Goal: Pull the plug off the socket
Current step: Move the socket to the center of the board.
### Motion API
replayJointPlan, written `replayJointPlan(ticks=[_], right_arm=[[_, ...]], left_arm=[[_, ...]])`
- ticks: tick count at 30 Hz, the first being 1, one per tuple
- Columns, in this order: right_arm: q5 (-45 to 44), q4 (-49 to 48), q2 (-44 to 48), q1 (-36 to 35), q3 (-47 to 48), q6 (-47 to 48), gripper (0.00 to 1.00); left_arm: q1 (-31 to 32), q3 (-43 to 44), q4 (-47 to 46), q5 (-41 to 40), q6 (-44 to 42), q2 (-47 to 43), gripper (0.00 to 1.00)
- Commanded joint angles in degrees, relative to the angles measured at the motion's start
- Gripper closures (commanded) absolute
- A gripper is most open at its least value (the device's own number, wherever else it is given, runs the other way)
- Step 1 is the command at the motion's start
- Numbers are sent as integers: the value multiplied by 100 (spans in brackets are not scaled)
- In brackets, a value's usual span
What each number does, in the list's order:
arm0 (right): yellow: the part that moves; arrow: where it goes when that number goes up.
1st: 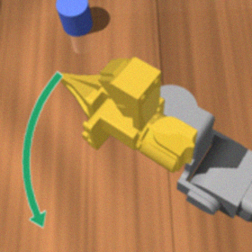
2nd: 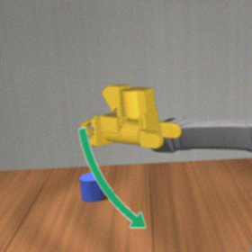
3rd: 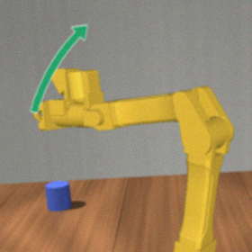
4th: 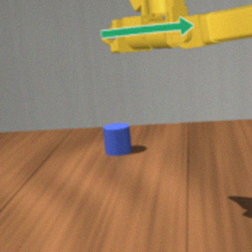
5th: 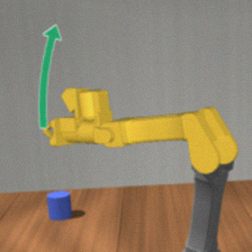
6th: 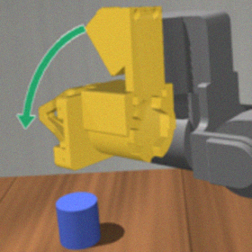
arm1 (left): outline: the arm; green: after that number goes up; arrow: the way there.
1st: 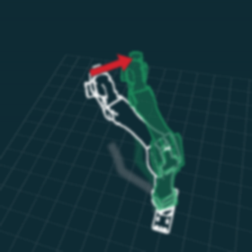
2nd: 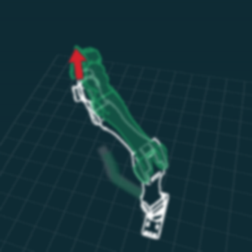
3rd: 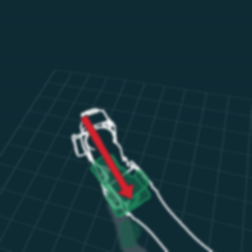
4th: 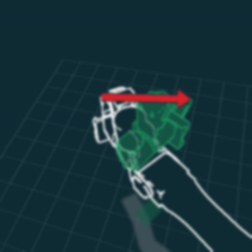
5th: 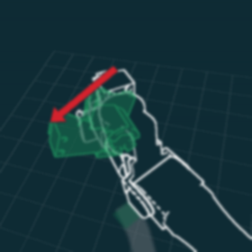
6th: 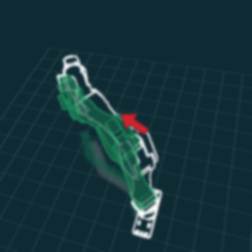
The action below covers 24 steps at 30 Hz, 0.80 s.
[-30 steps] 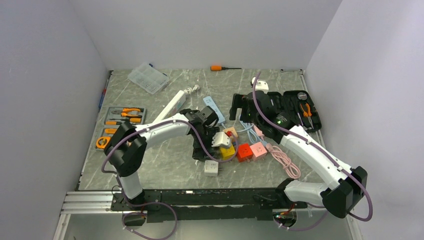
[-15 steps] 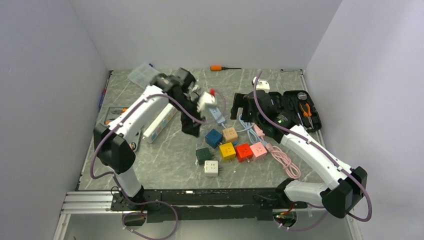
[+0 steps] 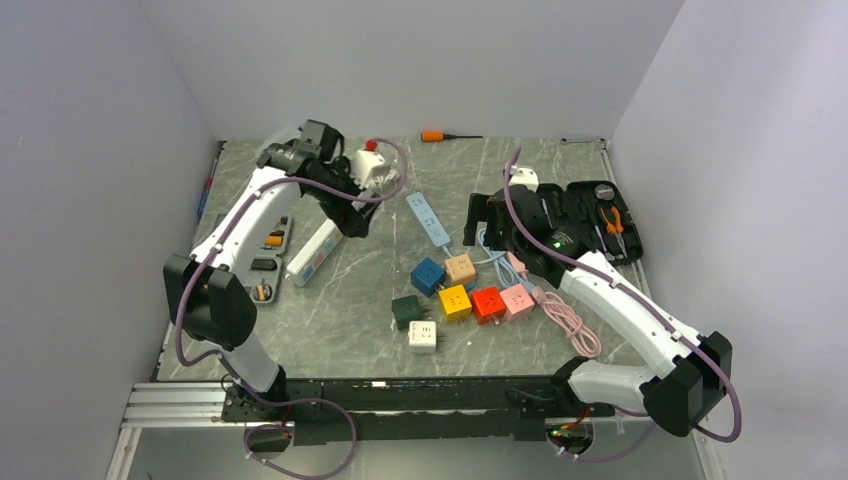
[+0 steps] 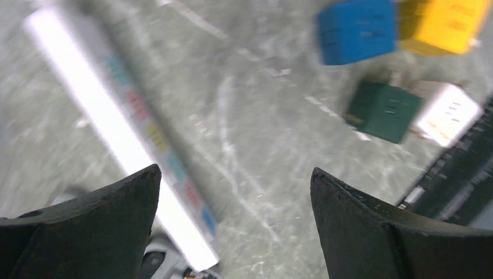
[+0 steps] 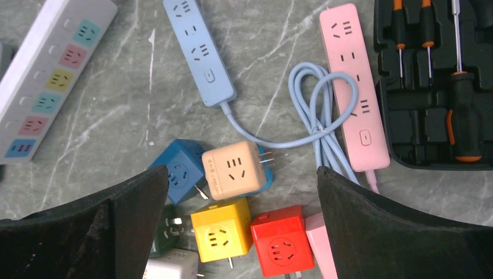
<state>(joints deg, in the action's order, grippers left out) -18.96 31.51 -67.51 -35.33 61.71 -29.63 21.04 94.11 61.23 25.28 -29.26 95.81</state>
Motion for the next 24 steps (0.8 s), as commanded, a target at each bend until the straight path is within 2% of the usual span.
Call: replayJointPlan(ticks=[1,4,9,14,18,24], right_arm=[[63,70,145,18,-129,-66,0],[100,26,156,20,-200,-110,0],[129,12,95,24,-226,-140,0],[100,47,37,49,-294,-146,0],[118,28,79,91,-403,-150,0],[99,-57,156,148,-485,-158,0]], left_arm=[[-622,-47,-688,-1106,440,-153,1],[-1041,-155,-848,-1144,591,-54,1],[-1389,-463,-1006,-921,692,-46,0],[-1451,-685,-1039,-677,742,-180,1],[-1565,-938,-1384,-843,860,-282,0],[-1602,-1297,-1901,-1022,981,148,1]])
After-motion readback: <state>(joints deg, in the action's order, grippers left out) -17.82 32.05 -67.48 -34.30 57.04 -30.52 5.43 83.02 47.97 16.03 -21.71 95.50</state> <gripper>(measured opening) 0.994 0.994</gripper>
